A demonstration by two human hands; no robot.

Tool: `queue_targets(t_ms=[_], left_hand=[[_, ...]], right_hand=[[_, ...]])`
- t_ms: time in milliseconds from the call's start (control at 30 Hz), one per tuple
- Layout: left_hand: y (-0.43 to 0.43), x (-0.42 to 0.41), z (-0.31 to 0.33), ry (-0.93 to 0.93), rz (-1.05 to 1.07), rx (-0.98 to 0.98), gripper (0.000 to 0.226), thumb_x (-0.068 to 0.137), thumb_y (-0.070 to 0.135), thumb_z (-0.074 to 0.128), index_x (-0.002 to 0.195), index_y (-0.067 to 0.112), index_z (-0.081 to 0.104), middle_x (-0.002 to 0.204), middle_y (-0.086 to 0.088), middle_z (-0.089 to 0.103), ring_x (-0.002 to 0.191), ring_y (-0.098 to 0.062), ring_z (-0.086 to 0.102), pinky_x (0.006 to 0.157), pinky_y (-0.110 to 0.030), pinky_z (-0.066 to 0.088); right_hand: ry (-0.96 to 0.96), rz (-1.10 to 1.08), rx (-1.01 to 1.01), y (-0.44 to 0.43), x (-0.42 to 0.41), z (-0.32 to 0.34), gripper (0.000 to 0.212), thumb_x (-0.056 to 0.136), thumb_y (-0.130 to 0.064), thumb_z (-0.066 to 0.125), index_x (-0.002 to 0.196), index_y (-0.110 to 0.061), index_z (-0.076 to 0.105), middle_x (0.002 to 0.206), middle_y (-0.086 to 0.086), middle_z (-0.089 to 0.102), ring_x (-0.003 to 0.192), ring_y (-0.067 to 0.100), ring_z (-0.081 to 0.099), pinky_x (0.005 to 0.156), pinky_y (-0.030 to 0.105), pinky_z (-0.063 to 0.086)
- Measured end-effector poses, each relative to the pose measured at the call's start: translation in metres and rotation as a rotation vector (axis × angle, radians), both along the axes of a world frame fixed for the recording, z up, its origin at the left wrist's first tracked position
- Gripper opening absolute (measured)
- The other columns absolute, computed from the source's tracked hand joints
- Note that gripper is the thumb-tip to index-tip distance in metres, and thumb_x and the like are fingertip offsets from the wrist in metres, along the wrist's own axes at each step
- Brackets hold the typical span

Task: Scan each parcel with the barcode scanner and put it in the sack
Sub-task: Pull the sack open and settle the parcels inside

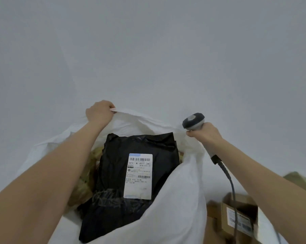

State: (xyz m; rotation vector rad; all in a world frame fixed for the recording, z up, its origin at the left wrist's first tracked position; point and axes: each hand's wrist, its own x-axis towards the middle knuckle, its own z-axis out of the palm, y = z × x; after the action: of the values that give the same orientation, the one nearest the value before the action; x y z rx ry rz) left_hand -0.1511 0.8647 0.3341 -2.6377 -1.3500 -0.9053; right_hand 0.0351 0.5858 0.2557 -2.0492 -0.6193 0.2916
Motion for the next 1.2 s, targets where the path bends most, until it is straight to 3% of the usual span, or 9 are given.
queue_targets(t_ms=[167, 300, 500, 633, 767, 867, 1000, 1100, 1200], left_hand=[[-0.023, 0.014, -0.01, 0.272, -0.218, 0.019, 0.075, 0.082, 0.052, 0.067, 0.146, 0.031, 0.034, 0.145, -0.004, 0.041, 0.133, -0.028, 0.039, 0.106, -0.049, 0.034], [-0.032, 0.024, -0.029, 0.286, -0.258, 0.0, 0.071, 0.091, 0.055, 0.052, 0.152, 0.032, 0.023, 0.154, -0.001, 0.029, 0.14, -0.024, 0.029, 0.114, -0.053, 0.02], [-0.026, -0.014, -0.016, 0.165, -0.26, -0.092, 0.062, 0.1, 0.047, 0.038, 0.154, 0.028, 0.014, 0.162, -0.005, 0.009, 0.148, -0.022, 0.013, 0.118, -0.05, 0.015], [-0.023, -0.067, -0.004, 0.064, -0.199, -0.094, 0.06, 0.102, 0.04, 0.04, 0.154, 0.021, 0.018, 0.161, -0.009, 0.013, 0.147, -0.024, 0.018, 0.116, -0.04, 0.021], [-0.009, -0.14, -0.002, 0.091, 0.086, -0.056, 0.062, 0.097, 0.042, 0.049, 0.149, 0.012, 0.031, 0.153, -0.015, 0.028, 0.136, -0.033, 0.035, 0.108, -0.047, 0.035], [0.003, -0.189, -0.01, 0.133, 0.275, -0.229, 0.075, 0.093, 0.055, 0.05, 0.146, 0.005, 0.033, 0.147, -0.02, 0.034, 0.13, -0.038, 0.041, 0.102, -0.048, 0.04], [0.013, -0.219, -0.034, 0.088, 0.229, -0.496, 0.081, 0.095, 0.059, 0.041, 0.147, -0.002, 0.027, 0.152, -0.02, 0.034, 0.135, -0.036, 0.038, 0.105, -0.04, 0.035], [0.019, -0.231, -0.054, -0.099, 0.186, -0.664, 0.079, 0.098, 0.058, 0.034, 0.147, -0.003, 0.028, 0.153, -0.02, 0.031, 0.137, -0.039, 0.036, 0.107, -0.044, 0.033], [0.021, -0.231, -0.056, -0.307, 0.112, -0.737, 0.07, 0.099, 0.048, 0.044, 0.137, -0.011, 0.04, 0.141, -0.026, 0.044, 0.126, -0.039, 0.047, 0.098, -0.04, 0.04]], right_hand=[[0.233, -0.031, 0.097, -0.007, 0.006, -0.047, 0.029, 0.081, -0.028, 0.075, 0.101, -0.01, 0.061, 0.088, 0.002, 0.062, 0.081, 0.017, 0.059, 0.06, 0.025, 0.044], [0.398, -0.051, 0.126, 0.006, 0.001, -0.059, 0.025, 0.08, -0.015, 0.074, 0.097, -0.003, 0.06, 0.09, 0.013, 0.062, 0.079, 0.027, 0.059, 0.069, 0.034, 0.05], [0.255, -0.071, 0.33, 0.044, -0.01, 0.012, 0.017, 0.078, -0.002, 0.067, 0.078, -0.011, 0.053, 0.08, 0.007, 0.06, 0.074, 0.024, 0.058, 0.078, 0.039, 0.052], [0.106, -0.042, 0.27, 0.062, -0.026, 0.038, 0.019, 0.079, -0.006, 0.067, 0.074, -0.012, 0.049, 0.075, 0.006, 0.057, 0.07, 0.023, 0.056, 0.065, 0.032, 0.048], [0.099, -0.035, 0.158, 0.061, -0.047, 0.014, 0.011, 0.077, -0.008, 0.063, 0.076, -0.009, 0.052, 0.075, 0.01, 0.057, 0.072, 0.029, 0.056, 0.064, 0.033, 0.043], [0.056, -0.03, 0.165, 0.057, -0.06, 0.013, 0.015, 0.078, -0.016, 0.067, 0.088, -0.01, 0.058, 0.077, 0.008, 0.06, 0.076, 0.029, 0.058, 0.065, 0.032, 0.042], [-0.023, -0.01, 0.13, 0.042, -0.077, 0.02, 0.026, 0.081, -0.027, 0.072, 0.1, -0.013, 0.06, 0.092, 0.007, 0.061, 0.093, 0.029, 0.057, 0.078, 0.036, 0.045], [-0.014, -0.026, 0.09, 0.023, -0.091, 0.022, 0.029, 0.083, -0.029, 0.072, 0.101, -0.011, 0.061, 0.094, 0.008, 0.062, 0.093, 0.03, 0.059, 0.087, 0.042, 0.049], [0.029, -0.055, 0.009, 0.007, -0.107, 0.017, 0.03, 0.084, -0.028, 0.07, 0.104, -0.006, 0.062, 0.095, 0.012, 0.065, 0.092, 0.034, 0.065, 0.087, 0.042, 0.052]])
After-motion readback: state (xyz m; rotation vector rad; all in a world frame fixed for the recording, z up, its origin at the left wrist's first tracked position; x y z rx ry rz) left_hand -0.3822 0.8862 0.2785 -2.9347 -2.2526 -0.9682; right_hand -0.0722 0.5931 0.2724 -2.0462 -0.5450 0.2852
